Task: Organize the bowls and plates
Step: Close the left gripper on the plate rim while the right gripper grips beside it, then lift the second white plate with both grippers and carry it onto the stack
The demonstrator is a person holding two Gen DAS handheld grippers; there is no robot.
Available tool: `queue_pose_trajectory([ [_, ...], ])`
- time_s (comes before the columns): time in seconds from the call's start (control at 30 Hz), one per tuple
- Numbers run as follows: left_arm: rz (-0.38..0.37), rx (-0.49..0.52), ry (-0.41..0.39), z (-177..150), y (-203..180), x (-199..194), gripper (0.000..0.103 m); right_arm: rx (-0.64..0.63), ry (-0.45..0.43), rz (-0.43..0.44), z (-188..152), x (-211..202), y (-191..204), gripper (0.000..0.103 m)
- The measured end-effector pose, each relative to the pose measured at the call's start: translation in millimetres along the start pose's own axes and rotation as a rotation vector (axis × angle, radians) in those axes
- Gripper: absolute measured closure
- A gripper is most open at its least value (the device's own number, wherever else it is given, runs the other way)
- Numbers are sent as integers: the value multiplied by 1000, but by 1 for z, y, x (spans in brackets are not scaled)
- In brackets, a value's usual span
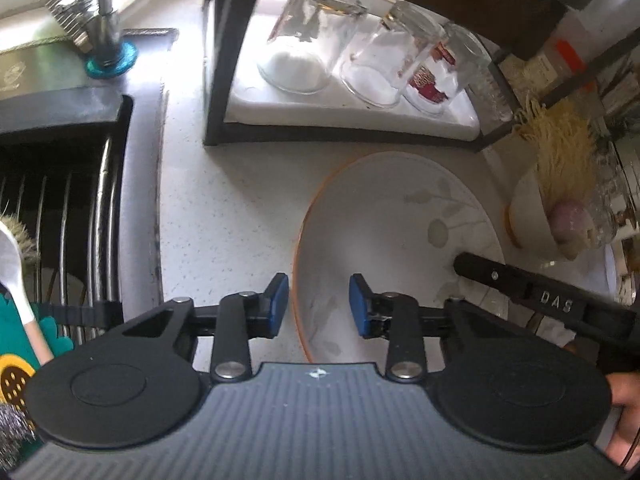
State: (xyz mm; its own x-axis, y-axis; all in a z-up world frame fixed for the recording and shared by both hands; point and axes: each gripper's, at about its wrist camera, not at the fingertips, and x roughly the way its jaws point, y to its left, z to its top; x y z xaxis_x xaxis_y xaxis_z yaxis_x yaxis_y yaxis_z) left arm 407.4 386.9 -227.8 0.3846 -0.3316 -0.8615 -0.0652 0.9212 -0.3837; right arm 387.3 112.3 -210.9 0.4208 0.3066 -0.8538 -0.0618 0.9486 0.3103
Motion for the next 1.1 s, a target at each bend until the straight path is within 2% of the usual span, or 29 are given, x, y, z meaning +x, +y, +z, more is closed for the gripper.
queue_pose_trajectory([
  [0.07,2,18,2,1,-1,2,71,-5,-5,3,0,0,1,74],
  [0.27,5,16,5,5,-3,1,71,-15,4,29,2,0,0,73],
  [0.5,-2,23,-22,0,-15,-19,71,-44,-12,43,2,-24,-1,73],
  [0.83,-12,15,-87,-10,-47,-62,71,-62,-84,80,-5,-80,-4,73],
  [1.1,-51,72,-126,-23,-85,-90,71,-108,-140,84,-9,-128,-12,73],
])
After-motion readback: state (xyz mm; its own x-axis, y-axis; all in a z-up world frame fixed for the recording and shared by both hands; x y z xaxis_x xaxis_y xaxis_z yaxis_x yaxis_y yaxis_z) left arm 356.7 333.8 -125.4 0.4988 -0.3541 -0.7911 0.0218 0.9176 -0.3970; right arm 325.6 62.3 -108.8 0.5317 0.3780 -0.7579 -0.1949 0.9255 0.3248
